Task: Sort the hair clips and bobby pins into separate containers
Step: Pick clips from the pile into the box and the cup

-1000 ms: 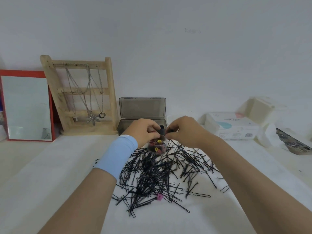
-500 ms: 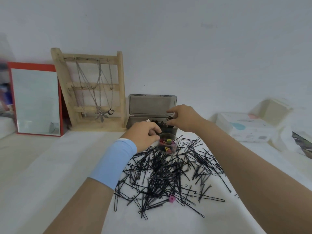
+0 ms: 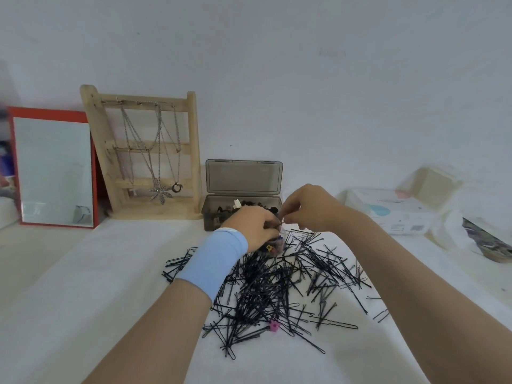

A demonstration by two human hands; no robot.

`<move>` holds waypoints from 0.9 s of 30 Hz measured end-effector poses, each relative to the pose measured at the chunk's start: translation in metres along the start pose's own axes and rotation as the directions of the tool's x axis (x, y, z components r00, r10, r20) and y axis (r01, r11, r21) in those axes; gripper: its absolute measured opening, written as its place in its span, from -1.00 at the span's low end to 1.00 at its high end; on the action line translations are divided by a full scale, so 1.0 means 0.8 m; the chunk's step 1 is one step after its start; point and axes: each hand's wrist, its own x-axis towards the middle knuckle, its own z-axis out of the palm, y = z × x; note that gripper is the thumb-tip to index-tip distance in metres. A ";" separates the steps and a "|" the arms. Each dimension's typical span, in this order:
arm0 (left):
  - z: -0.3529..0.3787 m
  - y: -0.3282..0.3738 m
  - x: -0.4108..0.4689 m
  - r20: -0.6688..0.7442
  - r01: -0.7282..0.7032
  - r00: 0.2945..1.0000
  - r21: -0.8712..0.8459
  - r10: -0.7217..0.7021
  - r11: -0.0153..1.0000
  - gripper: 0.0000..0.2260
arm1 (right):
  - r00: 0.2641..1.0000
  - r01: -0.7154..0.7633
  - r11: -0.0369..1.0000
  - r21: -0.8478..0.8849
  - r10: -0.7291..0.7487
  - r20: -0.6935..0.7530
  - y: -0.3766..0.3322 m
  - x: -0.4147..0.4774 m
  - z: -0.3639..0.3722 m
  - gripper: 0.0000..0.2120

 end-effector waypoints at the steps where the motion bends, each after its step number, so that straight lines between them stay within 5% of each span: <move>1: 0.001 0.002 0.001 -0.015 0.020 1.000 -0.023 -0.020 1.000 -0.78 | 1.000 0.001 0.999 0.050 0.000 -0.017 -0.001 -0.002 -0.003 -0.86; 10: 0.002 0.010 -0.005 -0.125 0.036 0.991 -0.018 -0.038 0.999 -0.86 | 0.993 -0.035 0.989 0.147 0.051 -0.109 0.014 -0.028 -0.017 -0.86; 14: 0.001 0.025 -0.015 -0.183 -0.045 0.983 -0.064 0.032 0.997 -0.89 | 0.991 -0.117 0.992 0.043 0.119 -0.054 0.037 -0.046 -0.019 -0.89; 17: 0.006 0.041 -0.027 -0.074 -0.075 0.995 -0.106 0.067 0.992 -0.89 | 0.988 -0.155 0.981 -0.117 0.154 -0.018 0.050 -0.061 -0.014 -0.82; 27: -0.010 0.036 -0.084 0.135 -0.009 0.991 0.096 -0.004 0.995 -0.94 | 0.963 0.140 0.990 0.000 -0.136 0.233 -0.007 -0.114 0.015 -0.91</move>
